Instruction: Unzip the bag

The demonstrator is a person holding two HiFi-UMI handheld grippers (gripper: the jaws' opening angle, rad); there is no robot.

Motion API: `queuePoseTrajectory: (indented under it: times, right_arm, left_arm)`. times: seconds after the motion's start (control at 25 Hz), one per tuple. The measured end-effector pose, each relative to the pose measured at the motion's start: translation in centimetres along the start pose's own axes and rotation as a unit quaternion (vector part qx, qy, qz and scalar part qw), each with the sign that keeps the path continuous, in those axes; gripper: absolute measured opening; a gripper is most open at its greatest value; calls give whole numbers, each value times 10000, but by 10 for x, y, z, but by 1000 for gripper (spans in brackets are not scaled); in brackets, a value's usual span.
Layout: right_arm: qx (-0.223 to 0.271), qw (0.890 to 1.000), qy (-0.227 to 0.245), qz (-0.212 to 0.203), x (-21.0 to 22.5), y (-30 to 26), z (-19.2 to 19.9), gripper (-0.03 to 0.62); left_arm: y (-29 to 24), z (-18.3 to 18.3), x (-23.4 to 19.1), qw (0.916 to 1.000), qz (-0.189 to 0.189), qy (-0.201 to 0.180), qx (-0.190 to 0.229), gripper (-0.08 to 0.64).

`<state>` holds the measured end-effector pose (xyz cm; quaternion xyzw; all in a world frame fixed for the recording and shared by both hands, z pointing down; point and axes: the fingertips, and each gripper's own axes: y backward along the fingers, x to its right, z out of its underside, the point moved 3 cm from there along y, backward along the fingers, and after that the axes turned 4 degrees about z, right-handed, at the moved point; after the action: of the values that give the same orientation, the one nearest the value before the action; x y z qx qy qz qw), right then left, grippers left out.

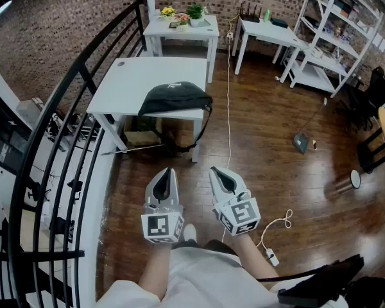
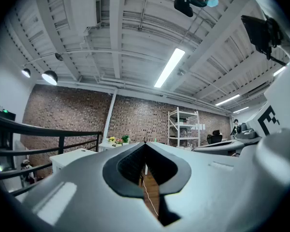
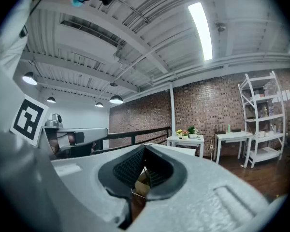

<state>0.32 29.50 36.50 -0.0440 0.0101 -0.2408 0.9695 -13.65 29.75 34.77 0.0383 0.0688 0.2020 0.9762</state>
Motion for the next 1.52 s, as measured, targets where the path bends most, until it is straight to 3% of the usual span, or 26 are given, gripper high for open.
queuePoseTrajectory:
  times: [0.16, 0.32, 0.52, 0.76, 0.92, 1.08, 1.24, 1.32, 1.52]
  right_arm:
    - [-188, 9994, -87, -283, 0, -43, 19, -9]
    - [-183, 9994, -181, -242, 34, -82, 27, -9]
    - [-194, 9996, -177, -96, 112, -153, 29, -9]
    - [-710, 9972, -213, -72, 223, -238, 56, -9]
    - [-1078, 9937, -283, -123, 281, -269, 73, -9]
    - [-1539, 9877, -190, -206, 309, -303, 121, -9]
    - [-1894, 9772, -679, -681, 317, -341, 174, -6]
    - [-2044, 9741, -557, -796, 322, -366, 201, 93]
    - [-2537, 9612, -324, -1036, 326, -417, 262, 140]
  left_arm:
    - [-46, 12, -20, 9999, -29, 75, -130, 17]
    - [-93, 32, -29, 9993, 6, 105, -349, 17]
    - [-179, 61, -45, 9980, -29, 124, -614, 17]
    - [-302, 108, -51, 9937, -45, 31, -1117, 17]
    - [-350, 139, -48, 9882, -188, 146, -1515, 17]
    - [-374, 177, -47, 9813, -190, 222, -1902, 17]
    - [-383, 210, -47, 9736, -185, 236, -2262, 17]
    - [-388, 222, -52, 9711, -181, 193, -2372, 17]
    - [-394, 244, -73, 9654, -194, 70, -2599, 17]
